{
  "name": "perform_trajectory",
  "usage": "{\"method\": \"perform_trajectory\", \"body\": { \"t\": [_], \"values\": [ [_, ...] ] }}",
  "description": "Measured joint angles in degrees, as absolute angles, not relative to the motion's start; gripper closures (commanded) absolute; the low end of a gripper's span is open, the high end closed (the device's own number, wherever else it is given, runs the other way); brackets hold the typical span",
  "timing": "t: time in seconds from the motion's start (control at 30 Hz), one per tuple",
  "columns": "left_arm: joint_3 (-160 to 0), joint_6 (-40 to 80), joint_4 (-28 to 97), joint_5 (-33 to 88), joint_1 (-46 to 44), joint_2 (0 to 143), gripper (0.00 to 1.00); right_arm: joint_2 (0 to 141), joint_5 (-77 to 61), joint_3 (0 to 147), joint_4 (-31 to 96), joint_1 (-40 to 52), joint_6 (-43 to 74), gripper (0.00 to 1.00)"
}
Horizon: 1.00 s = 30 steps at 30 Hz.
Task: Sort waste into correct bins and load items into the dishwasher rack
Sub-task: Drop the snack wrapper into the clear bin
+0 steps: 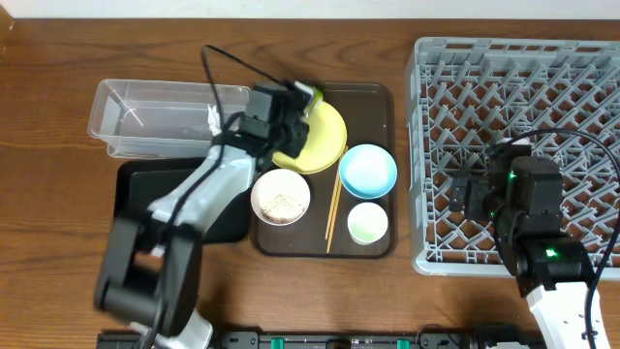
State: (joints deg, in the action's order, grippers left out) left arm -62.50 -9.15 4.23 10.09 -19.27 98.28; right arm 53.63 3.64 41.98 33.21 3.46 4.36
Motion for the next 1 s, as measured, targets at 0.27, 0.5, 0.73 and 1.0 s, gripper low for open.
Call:
{"method": "perform_trajectory", "body": {
  "t": [0.27, 0.5, 0.73, 1.0],
  "values": [
    [-62.5, 11.1, 5.8, -3.5, -13.1, 89.3, 0.94, 53.6, 3.6, 42.0, 33.2, 3.5, 4.4, 0.01],
    [-62.5, 33.4, 12.4, -7.5, -3.7, 90.7, 0.92, 53.6, 3.6, 42.0, 33.2, 3.5, 4.3, 0.01],
    [-62.5, 40.9, 13.1, -8.1, -1.9, 94.0, 0.55, 53.6, 3.6, 42.0, 33.2, 3.5, 4.3, 0.01],
    [-62.5, 40.0, 13.1, -8.1, -2.0, 93.8, 0.36, 53.6, 3.6, 42.0, 33.2, 3.5, 4.4, 0.01]
  ]
}}
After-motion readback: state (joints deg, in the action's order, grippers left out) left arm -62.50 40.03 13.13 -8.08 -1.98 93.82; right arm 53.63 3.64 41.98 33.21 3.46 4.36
